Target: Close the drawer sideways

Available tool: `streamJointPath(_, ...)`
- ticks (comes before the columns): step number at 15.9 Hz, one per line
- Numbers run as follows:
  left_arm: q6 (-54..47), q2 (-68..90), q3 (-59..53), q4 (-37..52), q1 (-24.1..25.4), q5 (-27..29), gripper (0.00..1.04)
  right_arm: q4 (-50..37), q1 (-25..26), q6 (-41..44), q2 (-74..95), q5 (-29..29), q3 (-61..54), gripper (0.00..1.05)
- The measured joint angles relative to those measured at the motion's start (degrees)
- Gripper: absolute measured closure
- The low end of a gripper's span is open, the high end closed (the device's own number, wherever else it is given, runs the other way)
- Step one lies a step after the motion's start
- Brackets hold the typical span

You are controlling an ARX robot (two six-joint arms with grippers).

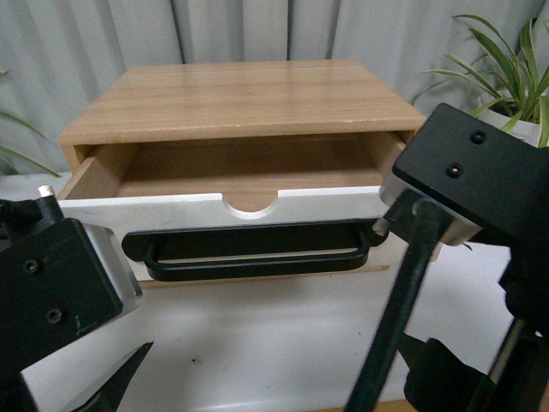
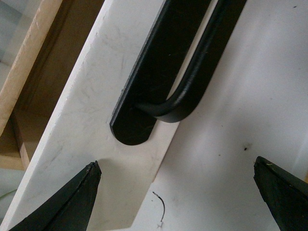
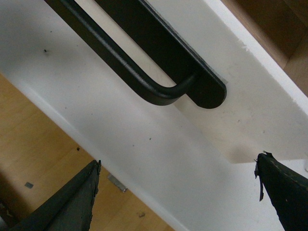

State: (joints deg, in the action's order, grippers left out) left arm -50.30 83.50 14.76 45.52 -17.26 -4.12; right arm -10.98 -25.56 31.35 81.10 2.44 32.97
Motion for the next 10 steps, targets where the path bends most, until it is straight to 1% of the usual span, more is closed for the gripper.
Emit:
streamJointPath(4,-1.4,8.0,3.7,1.0,0.8,-1.7,0.07,-2.3,0.5,4.0,8.3,0.0,5.6,0.06)
streamJointPath(10,-2.7,16.7,15.3,1.8,2.6,-0.3,0.07,-5.7,1.4,8.9,21.2,0.0,17.6,0.06)
